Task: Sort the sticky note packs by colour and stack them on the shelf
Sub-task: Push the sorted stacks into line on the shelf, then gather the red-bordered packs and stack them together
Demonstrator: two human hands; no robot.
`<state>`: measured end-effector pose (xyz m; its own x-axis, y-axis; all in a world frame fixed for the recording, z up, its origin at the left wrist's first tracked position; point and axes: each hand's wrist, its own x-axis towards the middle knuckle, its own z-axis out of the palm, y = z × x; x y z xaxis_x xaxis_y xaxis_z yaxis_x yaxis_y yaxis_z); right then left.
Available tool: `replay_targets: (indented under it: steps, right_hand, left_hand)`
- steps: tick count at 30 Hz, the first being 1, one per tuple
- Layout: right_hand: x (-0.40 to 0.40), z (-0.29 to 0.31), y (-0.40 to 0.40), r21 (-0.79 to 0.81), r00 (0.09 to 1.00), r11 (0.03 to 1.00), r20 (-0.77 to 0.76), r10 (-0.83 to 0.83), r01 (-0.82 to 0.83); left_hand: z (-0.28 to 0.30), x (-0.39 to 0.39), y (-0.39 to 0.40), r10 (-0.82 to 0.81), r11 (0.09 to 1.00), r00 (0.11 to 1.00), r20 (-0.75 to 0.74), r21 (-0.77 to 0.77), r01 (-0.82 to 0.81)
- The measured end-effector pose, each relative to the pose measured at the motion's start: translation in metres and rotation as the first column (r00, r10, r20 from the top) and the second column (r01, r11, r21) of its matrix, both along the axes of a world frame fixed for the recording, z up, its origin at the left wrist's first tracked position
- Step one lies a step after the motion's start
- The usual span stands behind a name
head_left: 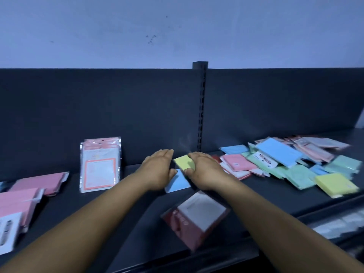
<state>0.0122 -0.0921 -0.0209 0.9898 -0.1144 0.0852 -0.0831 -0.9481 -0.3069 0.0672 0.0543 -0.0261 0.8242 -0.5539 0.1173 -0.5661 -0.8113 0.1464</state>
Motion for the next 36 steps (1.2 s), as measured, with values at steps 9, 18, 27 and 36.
replay_targets:
  steps: [9,18,27,36]
  right_hand:
    - [-0.021,-0.005,-0.102,-0.033,0.999,0.999,-0.032,-0.007,0.005]
    - [-0.026,-0.025,-0.136,-0.247,0.986,0.955,-0.011,0.167,-0.164]
    - [-0.054,-0.029,-0.124,0.103,0.968,0.965,0.089,0.233,-0.241]
    - [-0.055,-0.035,-0.13,0.044,0.994,0.994,-0.038,0.106,-0.104]
  left_hand:
    - [0.002,-0.028,-0.089,-0.024,1.0,0.992,-0.125,-0.01,0.023]
    - [-0.014,-0.049,-0.12,0.035,0.999,0.977,-0.208,0.021,-0.032]
    - [-0.02,-0.055,-0.121,-0.035,0.995,0.959,-0.282,0.083,0.061]
    - [-0.013,-0.066,-0.118,0.035,0.999,0.966,-0.256,0.0,-0.036]
